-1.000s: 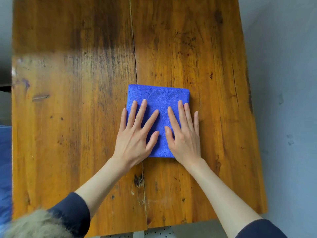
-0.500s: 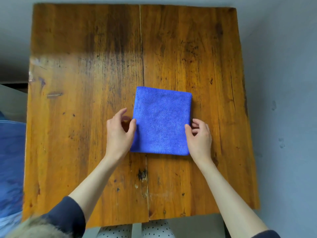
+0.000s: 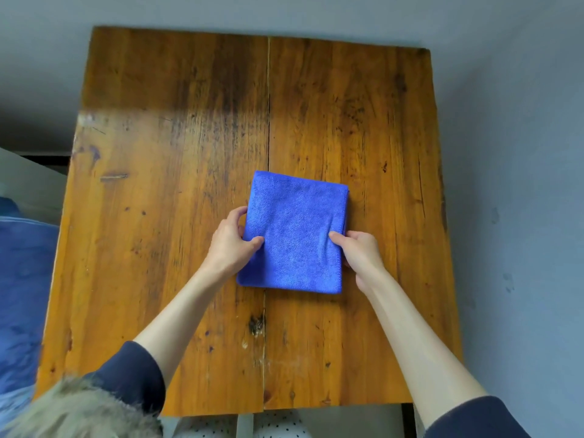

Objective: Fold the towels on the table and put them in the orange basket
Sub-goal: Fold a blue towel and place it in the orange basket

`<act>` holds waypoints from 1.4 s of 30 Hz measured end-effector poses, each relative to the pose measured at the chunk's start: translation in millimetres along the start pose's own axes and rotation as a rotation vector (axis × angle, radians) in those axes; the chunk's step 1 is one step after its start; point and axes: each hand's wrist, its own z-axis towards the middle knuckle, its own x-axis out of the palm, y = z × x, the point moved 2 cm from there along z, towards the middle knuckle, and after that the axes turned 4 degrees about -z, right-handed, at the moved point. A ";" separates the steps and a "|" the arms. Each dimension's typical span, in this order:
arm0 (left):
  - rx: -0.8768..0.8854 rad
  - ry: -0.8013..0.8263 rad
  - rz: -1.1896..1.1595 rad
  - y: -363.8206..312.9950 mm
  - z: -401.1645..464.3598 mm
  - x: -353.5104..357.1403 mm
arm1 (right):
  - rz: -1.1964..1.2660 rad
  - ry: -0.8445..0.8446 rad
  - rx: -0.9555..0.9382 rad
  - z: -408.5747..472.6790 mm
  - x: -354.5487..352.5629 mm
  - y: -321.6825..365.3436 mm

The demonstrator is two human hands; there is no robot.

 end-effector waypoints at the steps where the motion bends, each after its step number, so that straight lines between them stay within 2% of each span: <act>1: -0.008 0.018 -0.012 -0.2 -0.5 -0.2 | 0.011 0.029 0.008 0.0 -1.2 0.4; 4: -0.053 0.083 -0.095 4.1 -5.4 0.7 | -0.022 0.086 -0.007 -1.0 -3.9 -0.8; 9: -0.118 0.088 -0.193 14.3 -18.5 1.7 | -0.091 0.107 -0.078 -11.4 -5.9 -5.5; 12: -0.142 0.111 -0.239 17.1 -30.1 -4.6 | -0.112 0.212 -0.072 -26.5 -3.7 -2.8; 18: -0.145 0.100 -0.327 15.9 -66.8 -61.3 | -0.124 0.362 -0.160 -75.7 9.9 36.5; 25: -0.094 -0.128 -0.538 29.9 -153.9 -177.4 | -0.229 0.533 -0.383 -169.1 76.9 109.7; 30: -0.032 -0.303 -0.624 74.9 -244.9 -265.0 | -0.342 0.709 -0.541 -265.6 153.4 133.0; 34: -0.016 -0.466 -0.700 134.7 -330.4 -322.5 | -0.419 0.863 -0.633 -353.0 223.6 123.2; 38: -0.061 -0.641 -0.811 208.1 -411.1 -361.4 | -0.461 1.007 -0.640 -431.5 298.6 90.6; 42: -0.125 -0.846 -0.768 271.0 -480.8 -387.5 | -0.554 1.131 -0.668 -496.9 368.3 55.0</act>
